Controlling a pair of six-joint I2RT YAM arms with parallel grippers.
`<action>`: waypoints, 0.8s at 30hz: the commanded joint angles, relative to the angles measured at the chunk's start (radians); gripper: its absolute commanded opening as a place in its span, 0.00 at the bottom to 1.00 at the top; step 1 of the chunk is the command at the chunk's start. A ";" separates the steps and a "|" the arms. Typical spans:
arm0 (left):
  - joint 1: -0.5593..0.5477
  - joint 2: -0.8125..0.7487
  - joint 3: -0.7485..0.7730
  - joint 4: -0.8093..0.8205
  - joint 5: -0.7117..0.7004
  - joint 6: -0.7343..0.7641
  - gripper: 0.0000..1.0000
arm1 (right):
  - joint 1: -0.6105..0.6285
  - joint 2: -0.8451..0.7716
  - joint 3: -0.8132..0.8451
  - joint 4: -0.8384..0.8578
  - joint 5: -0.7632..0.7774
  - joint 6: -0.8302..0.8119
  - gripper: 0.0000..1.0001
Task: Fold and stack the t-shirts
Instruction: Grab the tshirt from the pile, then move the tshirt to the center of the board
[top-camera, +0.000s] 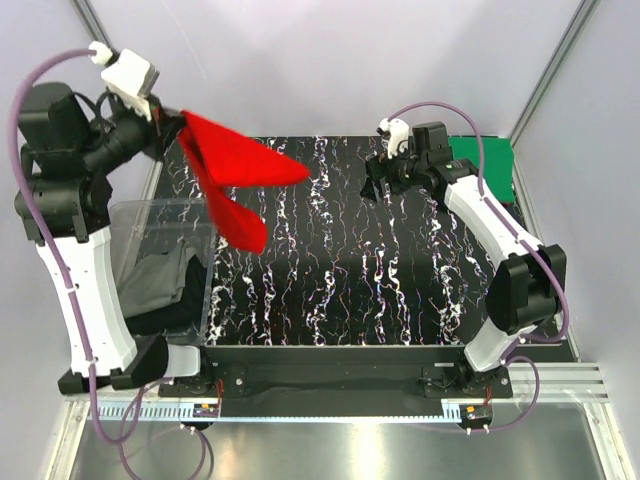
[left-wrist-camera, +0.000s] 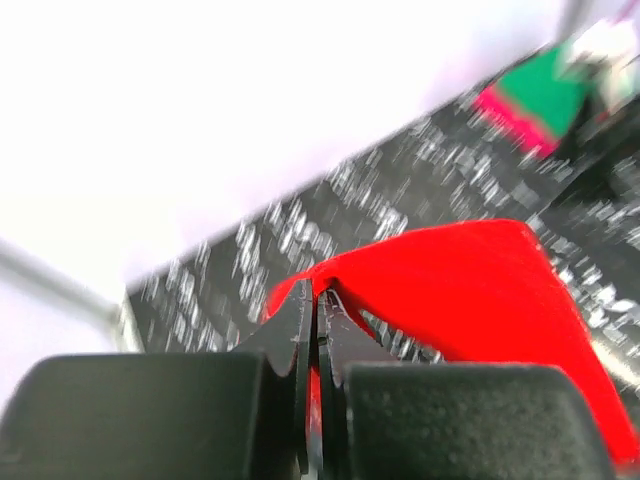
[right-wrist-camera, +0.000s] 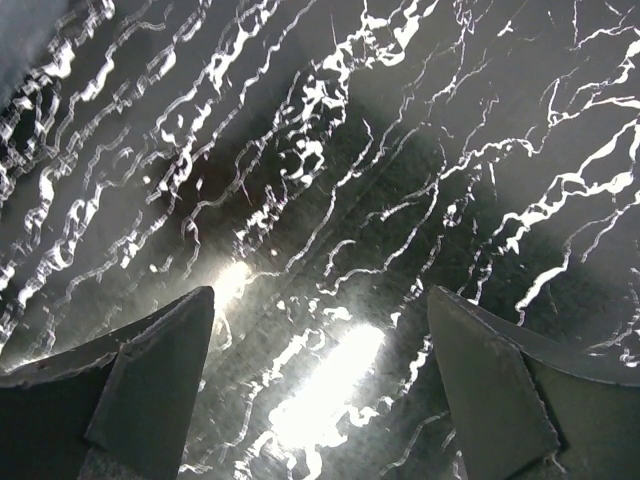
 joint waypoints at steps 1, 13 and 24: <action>-0.075 0.101 0.126 0.072 0.127 -0.069 0.00 | 0.010 -0.064 0.005 -0.025 0.003 -0.093 0.94; -0.574 0.199 -0.195 0.070 0.145 -0.037 0.00 | 0.007 -0.253 -0.125 -0.022 0.164 -0.202 0.98; -0.634 0.460 -0.052 0.179 0.164 -0.183 0.00 | 0.006 -0.458 -0.311 -0.017 0.118 -0.315 0.97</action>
